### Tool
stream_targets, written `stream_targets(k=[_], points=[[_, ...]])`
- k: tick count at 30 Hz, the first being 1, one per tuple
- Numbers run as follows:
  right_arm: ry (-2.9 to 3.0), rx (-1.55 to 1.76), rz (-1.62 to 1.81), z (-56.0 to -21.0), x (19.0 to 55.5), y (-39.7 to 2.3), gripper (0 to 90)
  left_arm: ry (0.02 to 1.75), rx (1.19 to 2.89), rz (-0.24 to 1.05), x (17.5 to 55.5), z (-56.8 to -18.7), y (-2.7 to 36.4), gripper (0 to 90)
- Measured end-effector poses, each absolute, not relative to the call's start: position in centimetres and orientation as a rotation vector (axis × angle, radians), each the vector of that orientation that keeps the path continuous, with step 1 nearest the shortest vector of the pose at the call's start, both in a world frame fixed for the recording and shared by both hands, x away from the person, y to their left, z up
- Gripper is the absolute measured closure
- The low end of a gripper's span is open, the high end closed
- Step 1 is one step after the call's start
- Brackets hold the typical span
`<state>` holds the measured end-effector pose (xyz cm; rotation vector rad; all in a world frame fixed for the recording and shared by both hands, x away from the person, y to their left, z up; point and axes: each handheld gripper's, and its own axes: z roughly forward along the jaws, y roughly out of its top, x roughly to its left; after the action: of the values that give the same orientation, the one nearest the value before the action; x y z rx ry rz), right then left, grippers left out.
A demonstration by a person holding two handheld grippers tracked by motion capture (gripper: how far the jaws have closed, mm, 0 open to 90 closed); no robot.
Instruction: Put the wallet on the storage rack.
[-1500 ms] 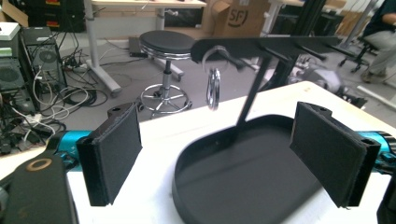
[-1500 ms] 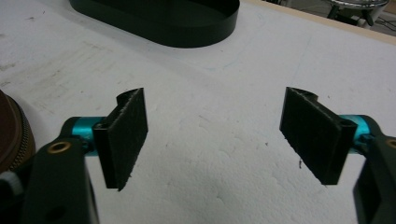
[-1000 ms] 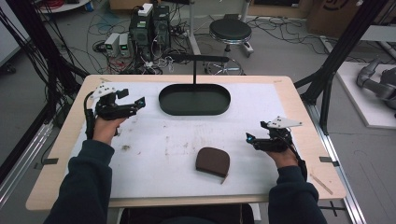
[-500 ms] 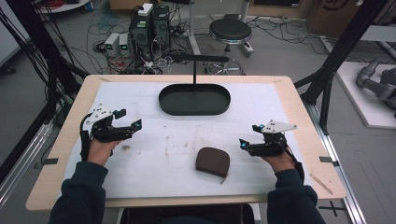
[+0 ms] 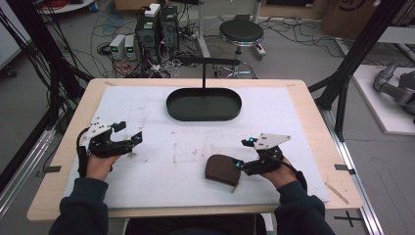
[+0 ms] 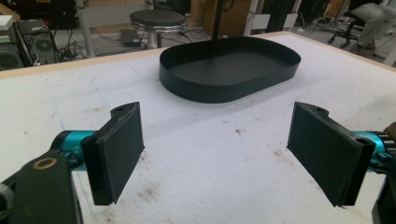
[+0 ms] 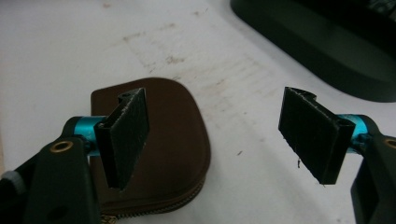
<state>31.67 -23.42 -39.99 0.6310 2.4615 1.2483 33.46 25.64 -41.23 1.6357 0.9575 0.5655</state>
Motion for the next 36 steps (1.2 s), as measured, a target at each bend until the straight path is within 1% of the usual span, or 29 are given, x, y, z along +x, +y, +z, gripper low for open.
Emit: stream_targets(k=[8,11,15,17,18,19,23,24,25,26,28,30,34,36], points=[[2.586,0.606,1.2,-41.8,32.3,-21.5,21.6,0.966,1.666,0.555,33.9,-41.8,25.3,18.5],[2.653,0.665,1.156,-42.9,33.3,-21.1,20.6,0.964,1.678,0.55,33.9,-41.9,25.0,18.7],[2.723,0.793,1.217,-43.5,34.2,-21.4,20.8,0.957,1.694,0.545,33.9,-42.0,24.8,19.0],[2.775,0.853,1.247,-43.8,34.6,-21.6,27.5,0.959,1.697,0.542,34.0,-42.1,24.7,19.0],[2.801,0.864,1.262,-43.8,34.7,-21.7,32.8,0.959,1.699,0.54,34.0,-42.1,24.7,19.0],[2.829,0.848,1.288,-43.8,34.8,-21.8,41.3,0.956,1.703,0.539,34.0,-42.1,24.7,19.0],[2.846,0.844,1.302,-43.7,34.8,-21.8,45.6,0.955,1.712,0.541,34.1,-42.2,24.6,19.2],[2.84,0.84,1.299,-43.6,34.8,-21.8,49.9,0.955,1.712,0.539,34.1,-42.2,24.6,19.1],[2.814,0.829,1.324,-43.1,34.7,-22.2,63.9,0.955,1.714,0.54,34.1,-42.2,24.6,19.2],[2.814,0.829,1.324,-43.1,34.7,-22.2,63.9,0.953,1.716,0.541,34.1,-42.2,24.6,19.2],[2.801,0.812,1.372,-42.7,34.8,-22.7,71.9,0.955,1.716,0.542,34.1,-42.2,24.6,19.2],[2.797,0.795,1.403,-42.5,34.7,-23.0,76.2,0.955,1.717,0.54,34.1,-42.2,24.6,19.2],[2.713,0.814,1.445,-41.7,34.8,-23.7,81.7,0.951,1.723,0.544,34.0,-42.2,24.6,19.2],[2.641,0.852,1.44,-41.2,35.2,-24.6,82.5,0.951,1.724,0.544,34.0,-42.2,24.5,19.2]])
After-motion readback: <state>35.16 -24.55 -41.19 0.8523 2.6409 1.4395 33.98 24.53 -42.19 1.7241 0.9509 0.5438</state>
